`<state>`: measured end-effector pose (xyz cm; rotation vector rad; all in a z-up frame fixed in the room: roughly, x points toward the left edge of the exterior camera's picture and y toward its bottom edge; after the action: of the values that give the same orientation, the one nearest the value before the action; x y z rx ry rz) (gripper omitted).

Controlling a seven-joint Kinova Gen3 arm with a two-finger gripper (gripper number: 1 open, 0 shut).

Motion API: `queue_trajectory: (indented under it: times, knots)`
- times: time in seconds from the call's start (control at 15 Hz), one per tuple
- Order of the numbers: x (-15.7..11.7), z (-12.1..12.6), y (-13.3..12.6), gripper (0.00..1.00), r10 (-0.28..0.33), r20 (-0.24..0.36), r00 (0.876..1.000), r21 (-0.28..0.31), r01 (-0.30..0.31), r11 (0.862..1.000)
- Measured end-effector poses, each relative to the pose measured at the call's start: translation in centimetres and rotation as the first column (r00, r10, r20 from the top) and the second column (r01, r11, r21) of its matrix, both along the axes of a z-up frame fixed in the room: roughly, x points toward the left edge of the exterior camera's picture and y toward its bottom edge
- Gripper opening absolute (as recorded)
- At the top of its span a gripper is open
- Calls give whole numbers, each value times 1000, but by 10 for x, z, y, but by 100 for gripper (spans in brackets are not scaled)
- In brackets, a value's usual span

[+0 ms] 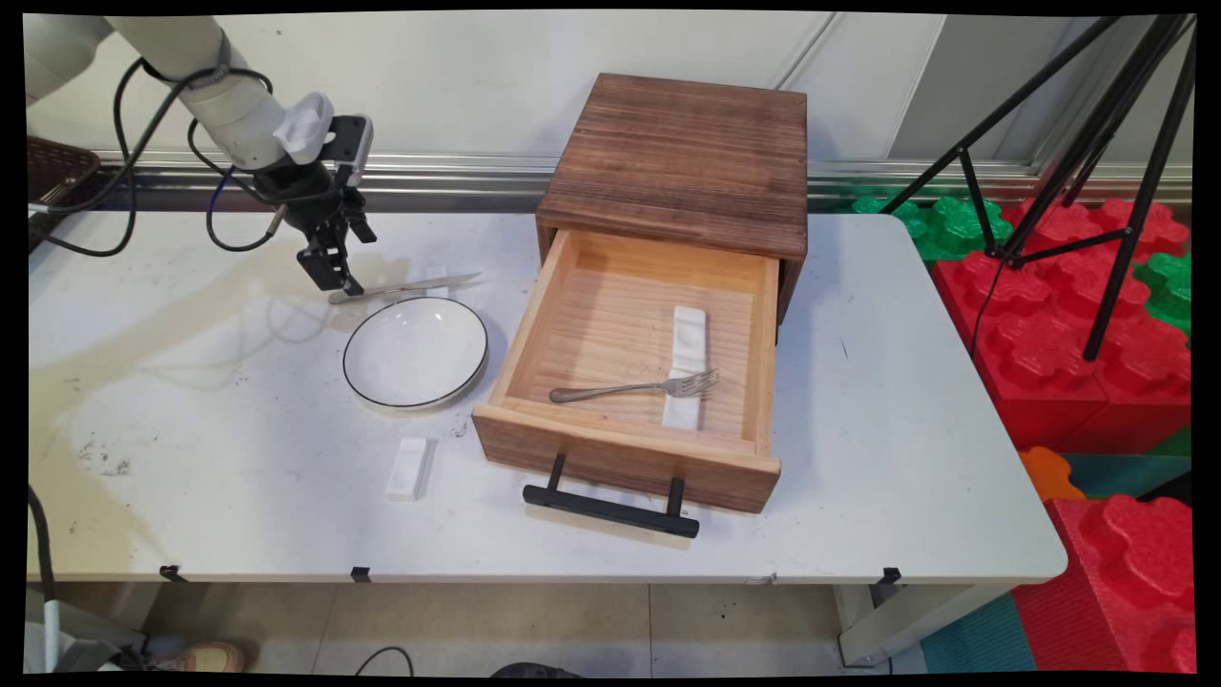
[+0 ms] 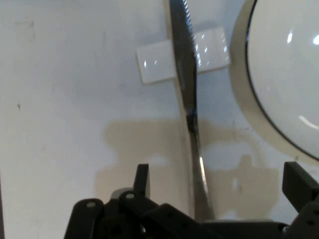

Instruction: Pick up the knife from the left of the white plate

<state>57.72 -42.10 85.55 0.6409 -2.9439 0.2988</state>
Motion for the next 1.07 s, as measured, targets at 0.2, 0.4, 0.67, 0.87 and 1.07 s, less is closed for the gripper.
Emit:
queue_trajectory:
  times: [0.2, 0.4, 0.67, 0.87, 1.07]
  knots:
    - [7, -10, -8, 100, 2, 7, 1000, 14, -2, 1000]
    - [13, -21, -15, 100, 4, 10, 1000, 27, -4, 1000]
    - [17, -32, -22, 100, 9, 5, 1000, 41, -9, 999]
    - [19, -38, -25, 100, 12, 1, 1000, 49, -12, 999]
    - [21, -43, -28, 100, 17, -7, 1000, 53, -16, 998]
